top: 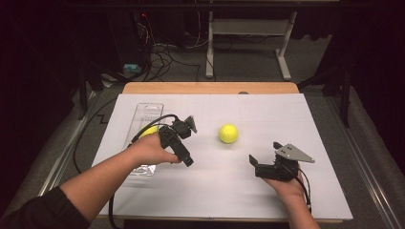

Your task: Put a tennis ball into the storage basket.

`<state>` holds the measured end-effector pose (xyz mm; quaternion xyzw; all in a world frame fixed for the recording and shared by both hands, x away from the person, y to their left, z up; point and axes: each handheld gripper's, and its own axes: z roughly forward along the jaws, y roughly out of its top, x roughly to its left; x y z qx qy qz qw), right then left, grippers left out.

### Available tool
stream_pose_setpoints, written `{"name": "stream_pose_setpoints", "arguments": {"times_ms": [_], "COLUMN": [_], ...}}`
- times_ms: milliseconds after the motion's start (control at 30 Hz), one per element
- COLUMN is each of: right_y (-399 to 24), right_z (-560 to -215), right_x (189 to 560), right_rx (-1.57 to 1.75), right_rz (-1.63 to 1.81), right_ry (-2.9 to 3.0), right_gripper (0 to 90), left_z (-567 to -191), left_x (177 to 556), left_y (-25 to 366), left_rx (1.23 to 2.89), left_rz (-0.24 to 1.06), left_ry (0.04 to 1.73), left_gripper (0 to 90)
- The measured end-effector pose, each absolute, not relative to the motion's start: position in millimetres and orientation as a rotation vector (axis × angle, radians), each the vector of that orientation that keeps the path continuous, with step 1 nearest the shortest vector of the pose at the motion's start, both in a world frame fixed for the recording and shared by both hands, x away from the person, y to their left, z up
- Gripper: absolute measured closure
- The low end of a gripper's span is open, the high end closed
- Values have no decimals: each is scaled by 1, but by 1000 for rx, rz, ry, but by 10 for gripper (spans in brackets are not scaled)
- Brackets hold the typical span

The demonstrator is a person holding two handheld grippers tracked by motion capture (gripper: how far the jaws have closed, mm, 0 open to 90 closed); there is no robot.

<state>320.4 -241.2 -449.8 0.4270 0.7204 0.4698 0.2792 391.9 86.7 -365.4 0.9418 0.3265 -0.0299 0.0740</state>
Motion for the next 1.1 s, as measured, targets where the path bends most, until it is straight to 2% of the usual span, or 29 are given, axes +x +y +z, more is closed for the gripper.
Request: {"name": "stream_pose_setpoints", "arguments": {"times_ms": [1100], "right_y": [-210], "right_z": [-451], "right_x": [355], "right_rx": [1135], "right_rz": [1253], "right_ry": [1994], "right_gripper": [0], "left_z": [-367], "left_x": [392], "left_y": [83], "left_rx": [2845], "left_rz": [-102], "left_ry": [964], "left_gripper": [9]}}
